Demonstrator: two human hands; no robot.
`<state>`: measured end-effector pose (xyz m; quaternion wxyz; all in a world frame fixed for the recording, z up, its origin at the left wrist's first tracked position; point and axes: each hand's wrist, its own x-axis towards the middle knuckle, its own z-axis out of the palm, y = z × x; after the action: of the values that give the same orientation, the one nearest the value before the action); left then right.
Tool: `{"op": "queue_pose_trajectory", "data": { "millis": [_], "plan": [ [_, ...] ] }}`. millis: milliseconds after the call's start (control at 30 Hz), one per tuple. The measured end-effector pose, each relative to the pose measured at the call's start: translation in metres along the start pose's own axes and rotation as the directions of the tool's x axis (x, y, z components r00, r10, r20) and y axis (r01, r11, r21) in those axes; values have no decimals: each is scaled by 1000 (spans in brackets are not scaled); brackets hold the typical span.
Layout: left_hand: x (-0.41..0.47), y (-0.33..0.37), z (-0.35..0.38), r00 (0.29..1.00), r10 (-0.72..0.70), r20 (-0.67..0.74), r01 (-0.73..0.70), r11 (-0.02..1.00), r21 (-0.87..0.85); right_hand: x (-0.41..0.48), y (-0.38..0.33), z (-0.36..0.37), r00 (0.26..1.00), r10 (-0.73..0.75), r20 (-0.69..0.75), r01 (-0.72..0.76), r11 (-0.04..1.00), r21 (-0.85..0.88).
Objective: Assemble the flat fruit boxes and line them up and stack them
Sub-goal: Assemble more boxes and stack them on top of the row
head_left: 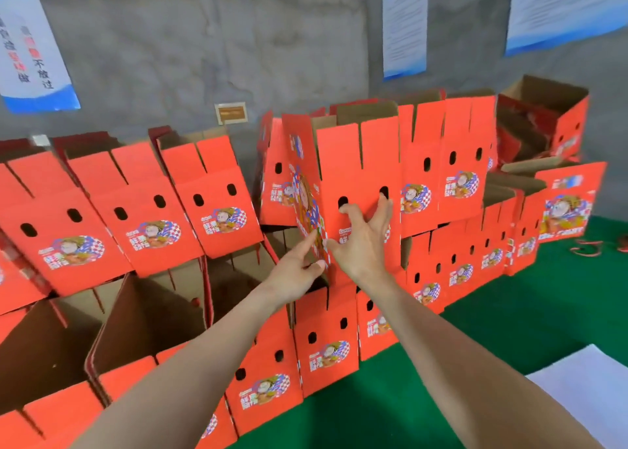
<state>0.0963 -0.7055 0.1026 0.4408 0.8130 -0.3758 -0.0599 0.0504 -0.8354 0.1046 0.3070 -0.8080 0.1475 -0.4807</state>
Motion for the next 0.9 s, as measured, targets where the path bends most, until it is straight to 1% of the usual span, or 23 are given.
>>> {"op": "queue_pose_trajectory", "data": {
  "millis": [33, 167, 200, 233, 267, 300, 333, 367, 400, 433, 467, 533, 600, 667, 767, 900],
  "plan": [
    [9, -3, 5, 1000, 1, 19, -2, 999, 47, 4, 7, 4, 1000, 8, 7, -8, 1000, 4],
    [33, -11, 14, 991, -10, 134, -3, 995, 98, 25, 19, 8, 997, 64, 35, -64, 998, -3],
    [35, -16, 14, 990, 1, 144, -23, 989, 145, 27, 19, 8, 996, 87, 15, -87, 996, -17],
    [36, -22, 12, 991, 7, 132, -35, 977, 209, 25, 18, 9, 997, 77, -31, -79, 996, -49],
    [36, -31, 10, 995, -9, 96, -20, 955, 297, 21, 17, 13, 996, -13, -91, 3, 993, -117],
    [35, -41, 6, 998, -48, 45, 26, 914, 405, 15, 16, 18, 975, -183, -123, 154, 965, -214],
    [33, -50, 2, 995, -101, -1, 88, 860, 503, 9, 15, 25, 920, -384, -80, 340, 881, -329],
    [30, -57, -2, 988, -151, -23, 138, 821, 554, 4, 14, 33, 836, -546, 52, 509, 736, -446],
    [28, -62, -5, 983, -184, -21, 165, 818, 551, 4, 13, 40, 768, -588, 255, 620, 583, -525],
    [27, -65, -7, 980, -199, -6, 173, 837, 519, 9, 14, 46, 731, -524, 437, 676, 473, -564],
    [25, -67, -8, 979, -202, 11, 171, 853, 493, 17, 18, 51, 737, -387, 554, 676, 412, -610],
    [24, -69, -9, 980, -197, 37, 152, 853, 500, 33, 21, 57, 786, -144, 601, 611, 329, -720],
    [24, -72, -12, 982, -186, 41, 142, 859, 492, 43, 21, 58, 800, 2, 600, 576, 281, -768],
    [23, -74, -14, 985, -167, 48, 125, 872, 474, 49, 26, 56, 804, 63, 592, 554, 284, -783],
    [21, -77, -16, 990, -133, 53, 91, 869, 486, 52, 32, 53, 814, 82, 575, 532, 292, -795],
    [17, -76, -18, 992, -103, 67, 57, 871, 488, 57, 31, 55, 813, 97, 574, 511, 354, -783]
  ]
}}
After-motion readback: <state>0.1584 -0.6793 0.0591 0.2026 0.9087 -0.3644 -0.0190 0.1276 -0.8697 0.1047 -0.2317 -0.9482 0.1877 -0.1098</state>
